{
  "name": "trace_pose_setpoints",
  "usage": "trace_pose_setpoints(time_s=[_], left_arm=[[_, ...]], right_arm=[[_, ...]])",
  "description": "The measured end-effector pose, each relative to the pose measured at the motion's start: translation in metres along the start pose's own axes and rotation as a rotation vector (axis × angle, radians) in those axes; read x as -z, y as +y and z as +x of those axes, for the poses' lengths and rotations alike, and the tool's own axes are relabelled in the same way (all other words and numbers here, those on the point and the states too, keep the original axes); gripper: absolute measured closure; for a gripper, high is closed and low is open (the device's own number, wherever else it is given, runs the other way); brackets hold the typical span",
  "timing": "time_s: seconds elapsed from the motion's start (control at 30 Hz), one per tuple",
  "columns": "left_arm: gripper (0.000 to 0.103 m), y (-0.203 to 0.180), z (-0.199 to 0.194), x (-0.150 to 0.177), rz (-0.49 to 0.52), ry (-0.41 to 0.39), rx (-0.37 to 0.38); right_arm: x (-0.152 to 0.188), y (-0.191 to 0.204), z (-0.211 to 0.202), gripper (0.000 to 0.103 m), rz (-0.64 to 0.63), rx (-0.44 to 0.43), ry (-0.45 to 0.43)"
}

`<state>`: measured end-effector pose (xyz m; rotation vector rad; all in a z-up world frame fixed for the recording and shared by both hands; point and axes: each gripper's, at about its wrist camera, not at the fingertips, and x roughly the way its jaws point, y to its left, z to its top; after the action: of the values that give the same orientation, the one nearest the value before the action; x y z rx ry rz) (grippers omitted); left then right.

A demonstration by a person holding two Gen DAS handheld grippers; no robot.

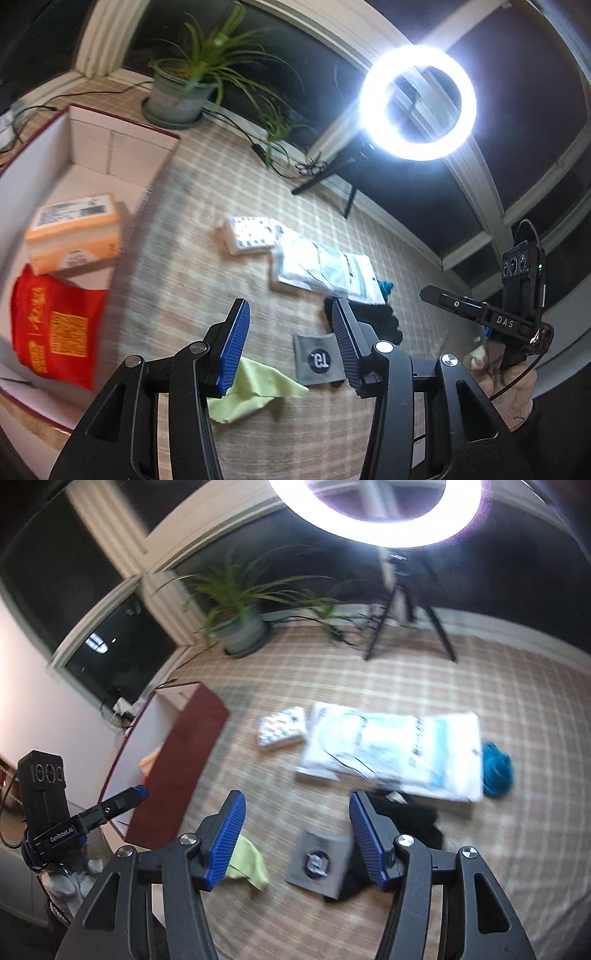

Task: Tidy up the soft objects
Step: 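Withdraw both grippers from the box toward the black knit glove, then lower both grippers onto the black knit glove and close on it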

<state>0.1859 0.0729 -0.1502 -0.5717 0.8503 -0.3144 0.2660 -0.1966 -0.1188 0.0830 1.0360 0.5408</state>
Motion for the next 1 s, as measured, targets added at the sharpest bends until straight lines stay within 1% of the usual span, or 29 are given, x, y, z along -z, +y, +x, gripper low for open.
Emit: trace_pose_setpoints(time_s=[0.13,0.27,0.37,0.43,0.5,0.6,0.8,1.0], left_arm=[[0.057,-0.012,0.017,0.004,0.013,0.042,0.021],[0.055,-0.027,0.043,0.010,0.021,0.098,0.038],[0.055,-0.039,0.063,0.013,0.031,0.141,0.047],[0.050,-0.046,0.076,0.014,0.036,0.164,0.053],[0.049,-0.051,0.089,0.015,0.031,0.187,0.061],[0.049,-0.059,0.110,0.016,0.028,0.225,0.063],[0.049,-0.069,0.149,0.020,0.022,0.290,0.059],[0.049,-0.075,0.176,0.022,0.007,0.328,0.050]], right_arm=[[0.018,-0.036,-0.008,0.048,0.074,0.031,0.006],[0.032,-0.068,-0.013,0.047,0.138,0.058,0.010],[0.043,-0.088,-0.013,0.047,0.178,0.058,0.018],[0.049,-0.099,-0.010,0.047,0.199,0.058,0.028],[0.056,-0.110,-0.007,0.047,0.219,0.051,0.038],[0.063,-0.118,0.000,0.047,0.237,0.036,0.052],[0.073,-0.125,0.013,0.047,0.227,0.015,0.090],[0.079,-0.125,0.030,0.047,0.209,-0.006,0.121]])
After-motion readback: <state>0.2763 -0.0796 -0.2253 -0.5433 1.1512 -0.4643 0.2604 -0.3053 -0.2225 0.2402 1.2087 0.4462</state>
